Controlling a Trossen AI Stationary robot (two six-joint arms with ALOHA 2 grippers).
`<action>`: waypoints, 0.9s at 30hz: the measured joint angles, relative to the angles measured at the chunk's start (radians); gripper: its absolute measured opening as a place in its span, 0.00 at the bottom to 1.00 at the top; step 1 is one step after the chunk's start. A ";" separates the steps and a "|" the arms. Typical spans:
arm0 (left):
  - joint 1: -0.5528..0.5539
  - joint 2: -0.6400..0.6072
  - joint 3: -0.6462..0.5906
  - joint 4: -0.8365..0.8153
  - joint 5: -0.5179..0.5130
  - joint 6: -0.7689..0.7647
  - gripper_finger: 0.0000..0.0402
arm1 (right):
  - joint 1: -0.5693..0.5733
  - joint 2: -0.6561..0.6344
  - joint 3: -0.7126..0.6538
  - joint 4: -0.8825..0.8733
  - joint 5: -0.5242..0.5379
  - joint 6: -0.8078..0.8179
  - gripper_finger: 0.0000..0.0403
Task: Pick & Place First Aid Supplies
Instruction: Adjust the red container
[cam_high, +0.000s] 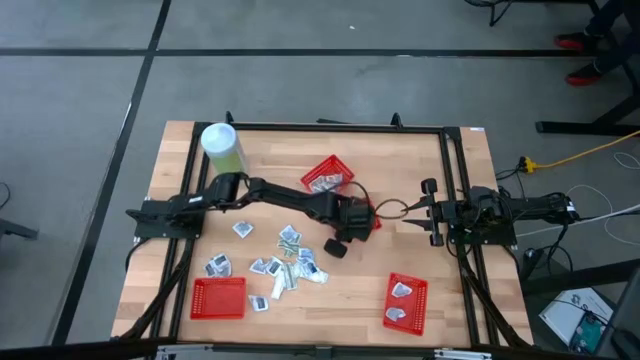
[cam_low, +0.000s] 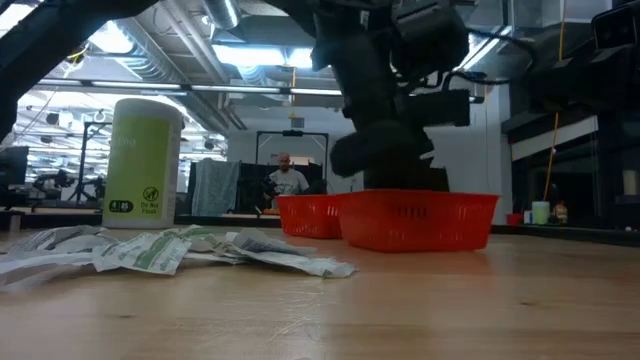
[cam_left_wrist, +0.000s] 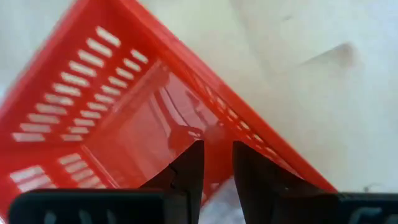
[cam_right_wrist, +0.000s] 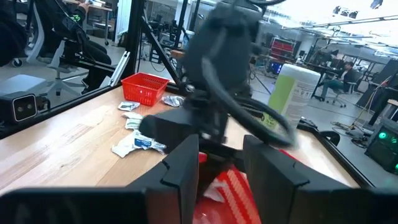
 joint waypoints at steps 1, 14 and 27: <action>-0.007 0.000 0.000 0.005 -0.001 0.001 0.19 | 0.000 0.000 0.000 0.000 0.000 0.000 0.31; -0.026 -0.119 0.000 0.073 0.069 -0.019 0.18 | 0.000 0.000 0.000 0.000 0.001 0.000 0.31; -0.009 -0.223 -0.065 0.169 0.138 -0.046 0.12 | 0.000 0.000 0.000 0.000 0.000 0.000 0.31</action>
